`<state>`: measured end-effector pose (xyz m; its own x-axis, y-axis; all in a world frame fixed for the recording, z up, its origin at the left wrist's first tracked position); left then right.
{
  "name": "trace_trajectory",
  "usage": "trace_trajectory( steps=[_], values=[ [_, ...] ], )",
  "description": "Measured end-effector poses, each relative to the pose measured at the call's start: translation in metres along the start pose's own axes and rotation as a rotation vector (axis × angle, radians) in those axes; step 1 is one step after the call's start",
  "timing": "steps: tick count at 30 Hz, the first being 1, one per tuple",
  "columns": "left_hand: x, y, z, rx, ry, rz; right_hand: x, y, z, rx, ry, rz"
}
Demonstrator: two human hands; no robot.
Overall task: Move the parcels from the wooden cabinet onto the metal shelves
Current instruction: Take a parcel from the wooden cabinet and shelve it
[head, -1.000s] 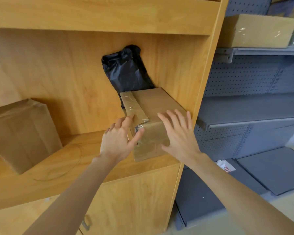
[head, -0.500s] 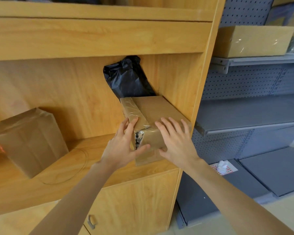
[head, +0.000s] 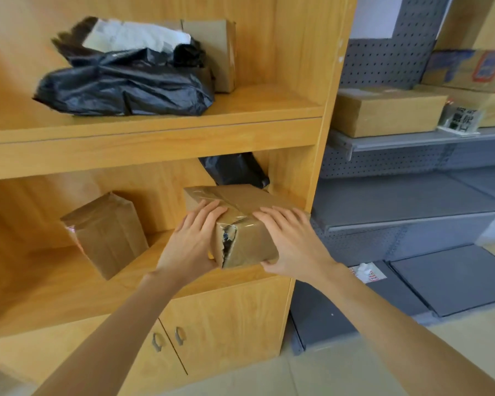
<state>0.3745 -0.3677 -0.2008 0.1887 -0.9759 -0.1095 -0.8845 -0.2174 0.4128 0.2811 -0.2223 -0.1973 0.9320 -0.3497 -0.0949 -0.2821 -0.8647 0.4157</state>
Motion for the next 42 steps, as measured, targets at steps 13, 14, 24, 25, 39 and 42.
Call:
trace_trajectory(
  steps=[13, 14, 24, 25, 39, 42],
  values=[
    [-0.018, -0.073, -0.164, -0.091, -0.280, -0.216, 0.063, -0.048, -0.161, -0.064, 0.125, 0.236],
    [-0.016, -0.084, -0.177, -0.119, -0.341, -0.246, 0.072, -0.053, -0.172, -0.081, 0.160, 0.268],
    [-0.002, -0.148, -0.289, -0.252, -1.318, -0.584, 0.153, -0.071, -0.246, -0.159, 0.465, 0.361],
    [-0.004, -0.152, -0.295, -0.240, -1.378, -0.612, 0.156, -0.071, -0.253, -0.178, 0.497, 0.376],
    [-0.061, -0.172, -0.311, -0.245, -1.802, -0.633, 0.163, -0.096, -0.289, -0.203, 1.502, 0.655],
    [-0.072, -0.172, -0.311, -0.241, -1.835, -0.622, 0.160, -0.106, -0.293, -0.212, 1.571, 0.635]
  ],
)
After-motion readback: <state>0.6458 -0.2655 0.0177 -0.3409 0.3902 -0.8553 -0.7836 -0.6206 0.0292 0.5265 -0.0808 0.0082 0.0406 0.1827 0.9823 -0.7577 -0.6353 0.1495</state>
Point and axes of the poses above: each hand's wrist, its own y-axis towards the middle knuckle, its own z-axis out of the palm, x = y × z, the point moved 6 cm from there along y, towards the middle knuckle, and after that the axes turned 5 degrees about -z, right-handed, at the moved point
